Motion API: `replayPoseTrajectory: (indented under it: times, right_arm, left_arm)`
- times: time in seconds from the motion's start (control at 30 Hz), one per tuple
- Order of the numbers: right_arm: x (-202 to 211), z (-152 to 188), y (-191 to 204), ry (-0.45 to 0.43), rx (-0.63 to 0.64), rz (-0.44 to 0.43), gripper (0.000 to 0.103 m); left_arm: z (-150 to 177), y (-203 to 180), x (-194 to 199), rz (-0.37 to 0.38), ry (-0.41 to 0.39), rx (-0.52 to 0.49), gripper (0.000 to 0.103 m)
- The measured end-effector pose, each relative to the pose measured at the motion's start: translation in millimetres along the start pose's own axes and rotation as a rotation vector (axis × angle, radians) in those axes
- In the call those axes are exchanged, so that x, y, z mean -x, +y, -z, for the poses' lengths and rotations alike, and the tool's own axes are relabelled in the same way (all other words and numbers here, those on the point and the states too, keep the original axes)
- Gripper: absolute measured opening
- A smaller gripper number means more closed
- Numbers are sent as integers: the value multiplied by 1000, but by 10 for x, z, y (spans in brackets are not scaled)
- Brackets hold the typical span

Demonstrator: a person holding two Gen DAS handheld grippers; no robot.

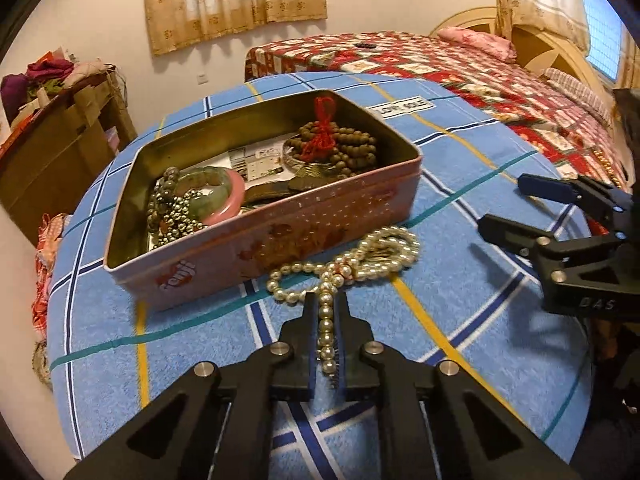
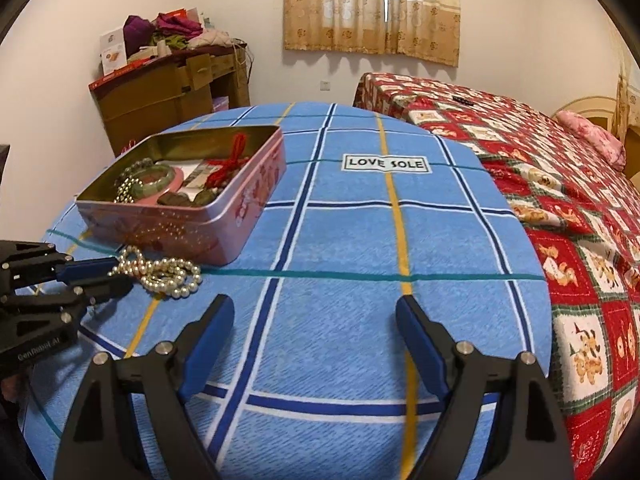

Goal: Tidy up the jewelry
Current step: 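Grasp the small silver ring with the right tool while the left tool holds the pearls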

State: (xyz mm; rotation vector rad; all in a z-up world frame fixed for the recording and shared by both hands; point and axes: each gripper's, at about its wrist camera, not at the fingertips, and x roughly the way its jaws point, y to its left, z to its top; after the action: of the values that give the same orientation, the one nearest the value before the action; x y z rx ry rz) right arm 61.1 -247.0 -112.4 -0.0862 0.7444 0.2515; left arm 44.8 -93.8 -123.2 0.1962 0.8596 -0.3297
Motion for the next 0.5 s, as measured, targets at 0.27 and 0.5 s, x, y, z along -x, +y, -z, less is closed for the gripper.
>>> replayPoseTrajectory:
  times: [0.27, 0.5]
  right_arm:
    - [3, 13, -9, -1, -12, -3, 85]
    - [2, 8, -3, 1, -7, 0, 85]
  left_arm:
    - [-49, 87, 463, 6, -104, 21, 6]
    - [-113, 245, 907, 12, -188, 50, 6]
